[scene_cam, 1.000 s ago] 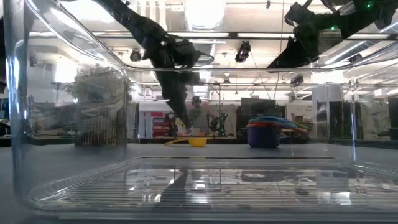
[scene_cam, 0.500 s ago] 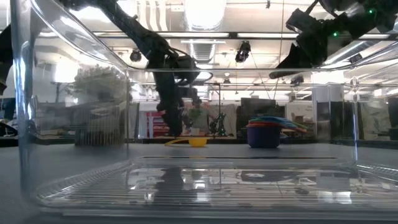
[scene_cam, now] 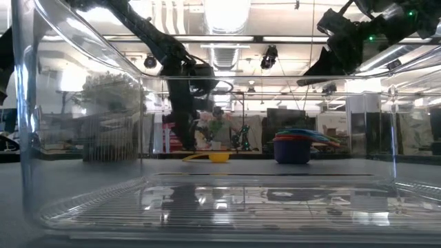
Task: Nest measuring cups in basket
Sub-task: Stack the yellow measuring cup on the blue measuring cup
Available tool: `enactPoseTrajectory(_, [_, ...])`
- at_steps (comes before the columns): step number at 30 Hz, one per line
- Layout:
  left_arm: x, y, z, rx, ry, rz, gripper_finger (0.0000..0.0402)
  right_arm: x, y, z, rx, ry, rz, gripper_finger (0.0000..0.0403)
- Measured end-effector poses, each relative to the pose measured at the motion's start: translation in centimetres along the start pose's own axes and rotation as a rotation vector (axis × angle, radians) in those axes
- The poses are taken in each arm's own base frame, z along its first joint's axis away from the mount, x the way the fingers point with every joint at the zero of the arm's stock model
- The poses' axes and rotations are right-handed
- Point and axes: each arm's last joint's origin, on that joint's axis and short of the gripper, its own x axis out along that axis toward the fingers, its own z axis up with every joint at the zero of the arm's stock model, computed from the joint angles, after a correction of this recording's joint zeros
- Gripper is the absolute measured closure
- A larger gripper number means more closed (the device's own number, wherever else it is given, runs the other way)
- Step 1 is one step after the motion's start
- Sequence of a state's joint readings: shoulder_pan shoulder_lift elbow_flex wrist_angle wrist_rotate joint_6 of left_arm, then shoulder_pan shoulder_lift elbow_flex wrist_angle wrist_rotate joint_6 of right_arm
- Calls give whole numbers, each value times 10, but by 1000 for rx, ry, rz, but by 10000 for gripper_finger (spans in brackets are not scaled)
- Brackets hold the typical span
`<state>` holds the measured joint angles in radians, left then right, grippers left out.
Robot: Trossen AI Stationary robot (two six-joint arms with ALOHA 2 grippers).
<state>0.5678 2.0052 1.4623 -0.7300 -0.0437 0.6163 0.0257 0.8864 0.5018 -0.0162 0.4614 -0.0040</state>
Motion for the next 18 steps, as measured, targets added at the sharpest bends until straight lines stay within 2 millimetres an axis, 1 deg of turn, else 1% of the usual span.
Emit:
enactPoseTrajectory(3, [-3,-2,-2,9,17,-14,127,0,0,0,0,0,-1,193])
enactPoseTrajectory(9, [2,-6,-8,29,51,-39,127,0,0,1,-4,-7,-2,193])
enactPoseTrajectory(13, [3,-5,-10,33,41,-61,127,0,0,1,-3,-7,-2,193])
enactPoseTrajectory(18, [4,-3,-13,82,38,-68,127,0,0,1,-2,-7,-2,193])
